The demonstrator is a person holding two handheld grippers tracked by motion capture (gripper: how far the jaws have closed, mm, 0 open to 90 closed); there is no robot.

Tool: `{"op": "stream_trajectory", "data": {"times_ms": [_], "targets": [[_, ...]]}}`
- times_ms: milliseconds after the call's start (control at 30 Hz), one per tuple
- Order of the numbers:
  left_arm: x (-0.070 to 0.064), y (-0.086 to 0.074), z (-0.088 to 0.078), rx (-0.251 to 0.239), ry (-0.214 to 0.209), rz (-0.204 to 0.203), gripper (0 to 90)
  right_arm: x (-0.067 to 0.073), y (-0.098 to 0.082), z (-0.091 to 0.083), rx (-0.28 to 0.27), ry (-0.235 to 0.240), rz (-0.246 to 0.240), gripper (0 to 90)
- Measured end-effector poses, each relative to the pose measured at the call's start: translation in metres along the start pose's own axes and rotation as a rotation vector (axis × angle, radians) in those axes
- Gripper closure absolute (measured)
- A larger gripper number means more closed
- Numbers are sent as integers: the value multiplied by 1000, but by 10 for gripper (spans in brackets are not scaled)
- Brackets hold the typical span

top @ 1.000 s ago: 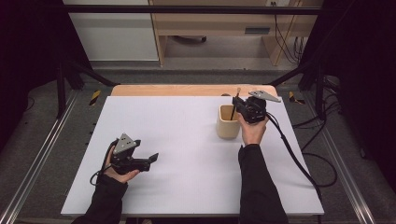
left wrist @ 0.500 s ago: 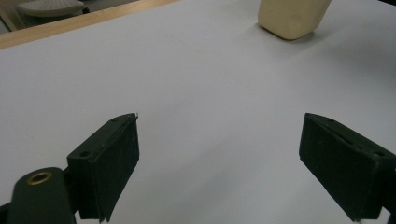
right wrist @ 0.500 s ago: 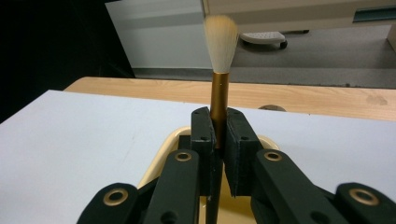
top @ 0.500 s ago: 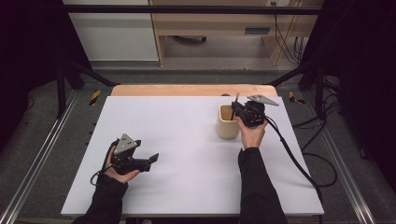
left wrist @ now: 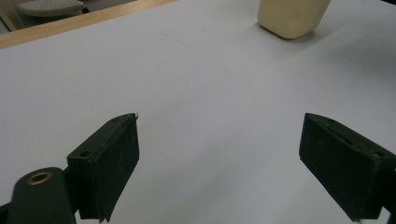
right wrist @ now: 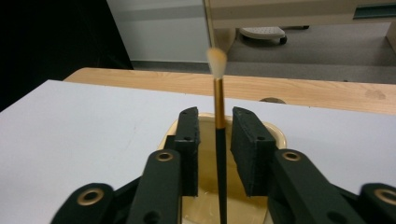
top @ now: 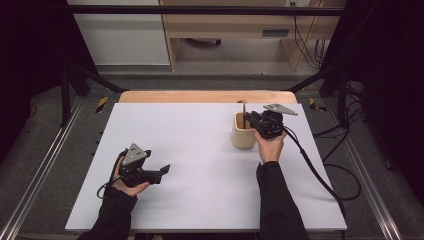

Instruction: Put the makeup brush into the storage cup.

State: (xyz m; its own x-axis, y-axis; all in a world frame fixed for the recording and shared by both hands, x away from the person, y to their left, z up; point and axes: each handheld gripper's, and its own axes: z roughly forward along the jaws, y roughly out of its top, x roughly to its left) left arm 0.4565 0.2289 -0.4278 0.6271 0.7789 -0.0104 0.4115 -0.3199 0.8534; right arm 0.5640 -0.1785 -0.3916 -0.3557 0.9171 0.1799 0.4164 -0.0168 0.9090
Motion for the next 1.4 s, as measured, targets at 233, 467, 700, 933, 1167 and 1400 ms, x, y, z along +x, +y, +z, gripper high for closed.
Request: {"op": "stream_trajectory", "data": {"times_ms": [233, 467, 700, 933, 1167, 1400], "targets": [[0, 0, 1, 2, -2, 1, 116, -2, -3, -18, -21, 29, -9, 558], [0, 0, 0, -1, -2, 1, 115, 3, -11, -34, -28, 67, -71, 382], [0, -1, -1, -7, -6, 4, 114, 10, -20, -52, -44, 145, -127, 240], [0, -2, -2, -15, -7, 7, 109, 17, -28, -68, -48, 209, -175, 109], [4, -4, -5, -27, -6, -7, 109, 15, -37, -83, -65, 238, -188, 76], [4, -4, -8, -41, -4, -8, 109, 9, -45, -100, -93, 242, -183, 61]]}}
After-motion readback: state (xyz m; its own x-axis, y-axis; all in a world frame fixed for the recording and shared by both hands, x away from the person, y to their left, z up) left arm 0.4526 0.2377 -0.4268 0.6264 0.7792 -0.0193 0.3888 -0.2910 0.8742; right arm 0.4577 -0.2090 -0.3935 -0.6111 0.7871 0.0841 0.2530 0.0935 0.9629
